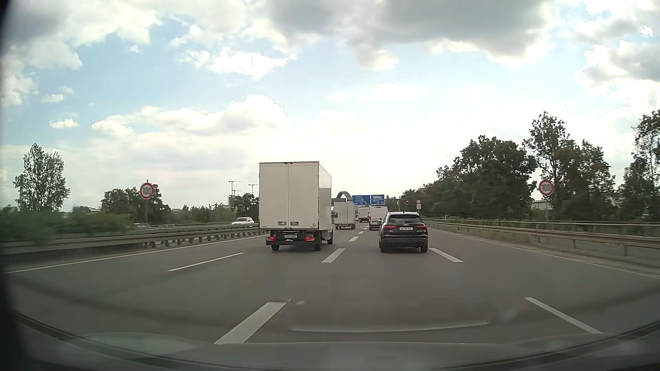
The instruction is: Follow the waypoints while adhering to traffic rules and regulations
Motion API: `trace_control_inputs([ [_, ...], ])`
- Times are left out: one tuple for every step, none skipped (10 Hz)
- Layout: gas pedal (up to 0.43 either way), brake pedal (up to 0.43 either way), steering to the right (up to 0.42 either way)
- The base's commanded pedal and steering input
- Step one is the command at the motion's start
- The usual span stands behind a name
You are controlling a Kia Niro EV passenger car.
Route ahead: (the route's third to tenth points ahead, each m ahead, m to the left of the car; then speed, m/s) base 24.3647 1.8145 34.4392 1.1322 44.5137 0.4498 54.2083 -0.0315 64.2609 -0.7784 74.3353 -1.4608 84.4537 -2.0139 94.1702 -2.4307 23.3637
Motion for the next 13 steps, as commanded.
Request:
trace_control_inputs([
  [1.0, 0.03, -0.01],
  [1.0, 0.03, -0.01],
  [1.0, 0.03, -0.01],
  [1.0, 0.03, -0.01],
  [1.0, 0.03, -0.009],
  [1.0, 0.03, -0.009],
  [1.0, 0.03, -0.01],
  [1.0, 0.03, -0.009],
  [1.0, 0.03, -0.009],
  [1.0, 0.03, -0.006],
  [1.0, 0.03, -0.004],
  [1.0, 0.03, -0.004],
  [1.0, 0.03, -0.002],
])
